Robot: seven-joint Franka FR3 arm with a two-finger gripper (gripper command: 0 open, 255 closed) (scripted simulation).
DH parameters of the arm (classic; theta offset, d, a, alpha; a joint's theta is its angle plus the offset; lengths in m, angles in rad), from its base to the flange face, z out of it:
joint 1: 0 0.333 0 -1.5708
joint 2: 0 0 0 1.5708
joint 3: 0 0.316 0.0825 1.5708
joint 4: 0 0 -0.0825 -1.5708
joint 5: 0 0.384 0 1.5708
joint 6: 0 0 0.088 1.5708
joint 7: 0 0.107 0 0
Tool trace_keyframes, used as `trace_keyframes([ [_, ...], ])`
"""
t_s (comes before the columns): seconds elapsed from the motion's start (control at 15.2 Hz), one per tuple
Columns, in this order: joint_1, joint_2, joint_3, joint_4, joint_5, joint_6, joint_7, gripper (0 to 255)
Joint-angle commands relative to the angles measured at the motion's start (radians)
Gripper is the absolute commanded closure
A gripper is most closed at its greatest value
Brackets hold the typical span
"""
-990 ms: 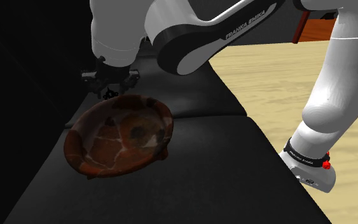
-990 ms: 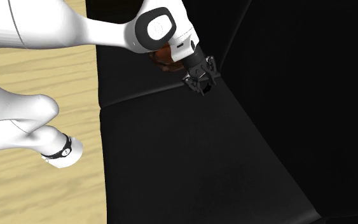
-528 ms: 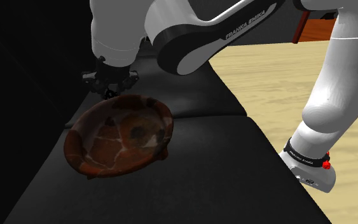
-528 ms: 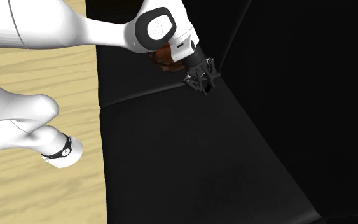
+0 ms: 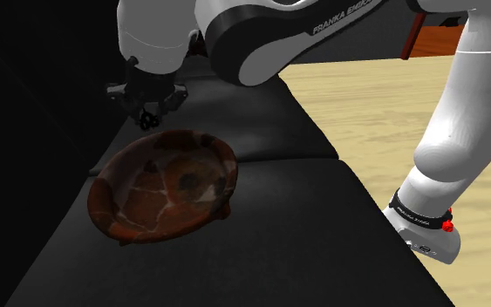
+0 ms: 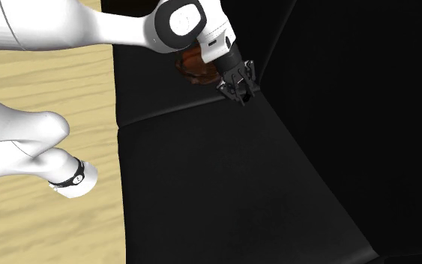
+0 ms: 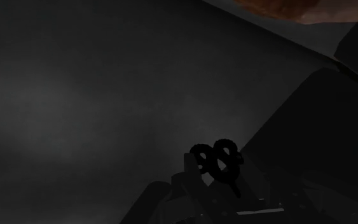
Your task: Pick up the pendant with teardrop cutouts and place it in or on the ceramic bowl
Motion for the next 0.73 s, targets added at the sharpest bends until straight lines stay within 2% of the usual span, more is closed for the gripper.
trace_keyframes([
  [0.0,-0.003,-0.005,0.005,0.020,0.014,-0.018,-0.017,255],
  [0.66,0.006,-0.011,0.023,0.141,0.058,-0.125,-0.088,255],
])
